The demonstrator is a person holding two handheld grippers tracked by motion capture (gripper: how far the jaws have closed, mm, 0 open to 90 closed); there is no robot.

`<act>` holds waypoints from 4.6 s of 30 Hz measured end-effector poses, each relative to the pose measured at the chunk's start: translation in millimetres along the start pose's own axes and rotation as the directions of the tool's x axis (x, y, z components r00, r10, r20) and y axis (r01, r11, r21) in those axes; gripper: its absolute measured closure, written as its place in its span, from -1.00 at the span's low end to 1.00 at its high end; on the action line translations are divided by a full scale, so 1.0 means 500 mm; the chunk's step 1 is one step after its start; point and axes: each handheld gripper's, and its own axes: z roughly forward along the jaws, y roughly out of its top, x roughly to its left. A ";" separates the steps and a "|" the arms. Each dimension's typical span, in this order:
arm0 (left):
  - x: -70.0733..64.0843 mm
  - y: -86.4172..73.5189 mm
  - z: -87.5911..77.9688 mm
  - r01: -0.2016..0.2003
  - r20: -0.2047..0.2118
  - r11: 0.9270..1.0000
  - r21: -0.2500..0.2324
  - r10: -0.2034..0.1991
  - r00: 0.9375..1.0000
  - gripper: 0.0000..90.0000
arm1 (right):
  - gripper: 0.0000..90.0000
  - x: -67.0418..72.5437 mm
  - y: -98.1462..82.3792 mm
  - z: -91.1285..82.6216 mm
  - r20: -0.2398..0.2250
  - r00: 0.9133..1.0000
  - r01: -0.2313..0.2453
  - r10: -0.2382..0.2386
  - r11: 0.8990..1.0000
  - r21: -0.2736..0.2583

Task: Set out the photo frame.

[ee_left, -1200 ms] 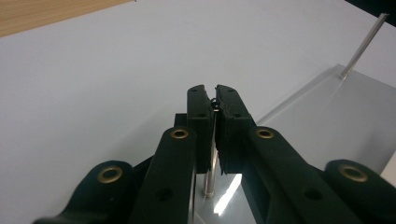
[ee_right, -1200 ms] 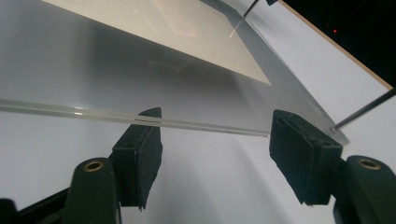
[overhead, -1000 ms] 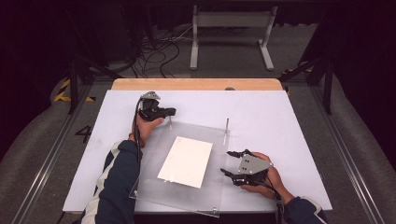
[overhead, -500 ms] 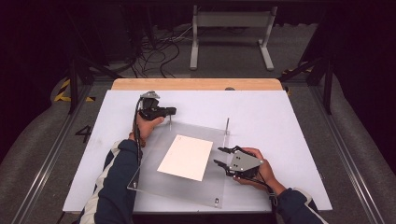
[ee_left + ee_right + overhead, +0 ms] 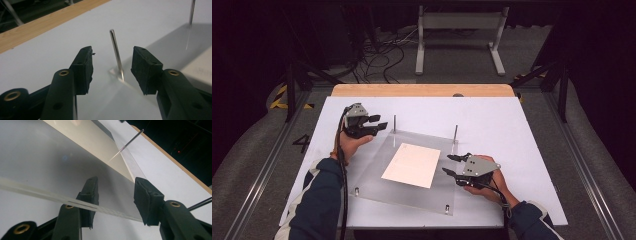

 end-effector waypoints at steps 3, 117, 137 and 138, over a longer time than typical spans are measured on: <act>-0.009 -0.026 -0.026 -0.020 -0.002 1.000 0.007 0.020 1.000 0.10 | 0.18 -0.004 0.001 -0.003 -0.002 1.000 -0.018 0.018 1.000 -0.005; -0.213 0.021 -0.045 -0.288 0.196 0.949 -0.124 0.308 0.931 0.41 | 0.32 -0.051 0.012 -0.144 0.012 0.977 -0.214 0.215 0.975 -0.062; -0.233 0.031 -0.093 -0.295 0.244 0.942 -0.162 0.328 0.913 0.46 | 0.47 -0.036 0.034 -0.172 -0.002 0.991 -0.136 0.136 0.988 -0.075; -0.235 0.033 -0.096 -0.295 0.248 0.942 -0.161 0.328 0.911 0.46 | 0.47 -0.036 0.034 -0.174 -0.010 0.990 -0.144 0.143 0.987 -0.077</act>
